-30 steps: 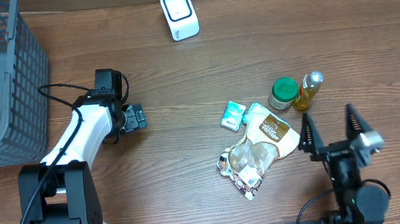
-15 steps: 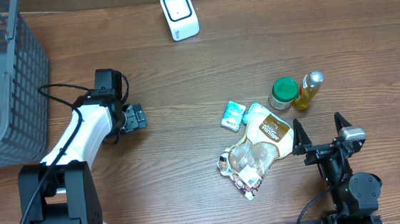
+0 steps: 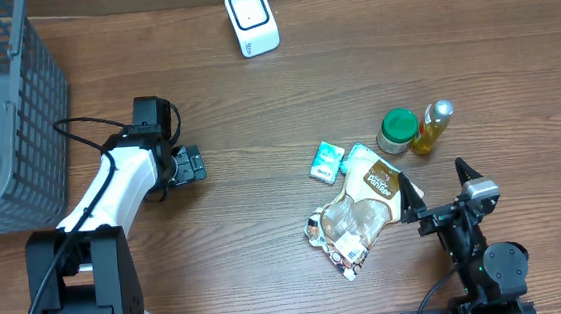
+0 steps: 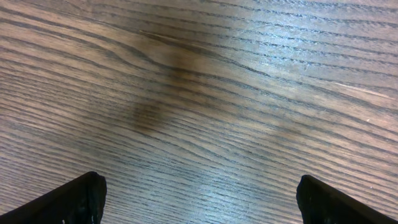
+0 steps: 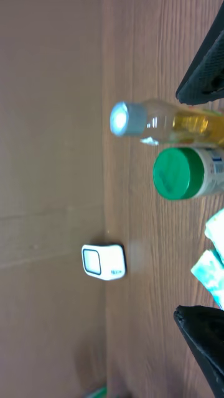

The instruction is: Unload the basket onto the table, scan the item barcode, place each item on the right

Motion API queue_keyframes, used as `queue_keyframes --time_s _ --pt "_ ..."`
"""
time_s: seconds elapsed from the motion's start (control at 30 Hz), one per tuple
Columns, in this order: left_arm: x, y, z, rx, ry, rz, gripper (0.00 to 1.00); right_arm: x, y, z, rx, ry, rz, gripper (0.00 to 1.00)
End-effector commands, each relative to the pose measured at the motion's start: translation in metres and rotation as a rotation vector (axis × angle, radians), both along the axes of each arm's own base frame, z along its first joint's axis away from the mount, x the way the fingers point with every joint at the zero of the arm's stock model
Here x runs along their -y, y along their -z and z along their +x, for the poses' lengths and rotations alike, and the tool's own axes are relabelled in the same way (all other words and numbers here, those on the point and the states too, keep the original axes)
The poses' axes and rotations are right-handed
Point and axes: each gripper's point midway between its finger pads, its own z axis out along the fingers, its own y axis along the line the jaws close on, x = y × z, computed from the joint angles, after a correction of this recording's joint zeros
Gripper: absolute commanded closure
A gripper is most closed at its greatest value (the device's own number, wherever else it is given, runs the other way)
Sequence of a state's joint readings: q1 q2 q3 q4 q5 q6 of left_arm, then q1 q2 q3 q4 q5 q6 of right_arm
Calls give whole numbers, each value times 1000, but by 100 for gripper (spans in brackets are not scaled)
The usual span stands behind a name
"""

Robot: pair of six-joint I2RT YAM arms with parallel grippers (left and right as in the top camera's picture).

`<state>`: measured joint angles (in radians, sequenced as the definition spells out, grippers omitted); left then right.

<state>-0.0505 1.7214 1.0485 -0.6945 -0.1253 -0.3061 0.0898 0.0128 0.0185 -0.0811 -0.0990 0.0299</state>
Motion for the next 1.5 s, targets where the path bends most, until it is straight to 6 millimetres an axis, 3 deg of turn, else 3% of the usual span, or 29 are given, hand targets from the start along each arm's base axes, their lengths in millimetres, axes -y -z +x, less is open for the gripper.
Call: queue_keyframes --time_s 0.0,1.23,1.37,1.47 --pt "-1 -6 5 18 17 15 0 -7 2 -1 5 -28 -5 0" --pt "-1 -5 5 16 17 15 0 -8 2 -1 5 -31 -5 0" --pt "5 -22 8 66 33 12 0 -8 2 -1 5 -31 -5 0" --pt "13 -60 13 180 56 4 0 -8 2 -1 5 -31 -5 0"
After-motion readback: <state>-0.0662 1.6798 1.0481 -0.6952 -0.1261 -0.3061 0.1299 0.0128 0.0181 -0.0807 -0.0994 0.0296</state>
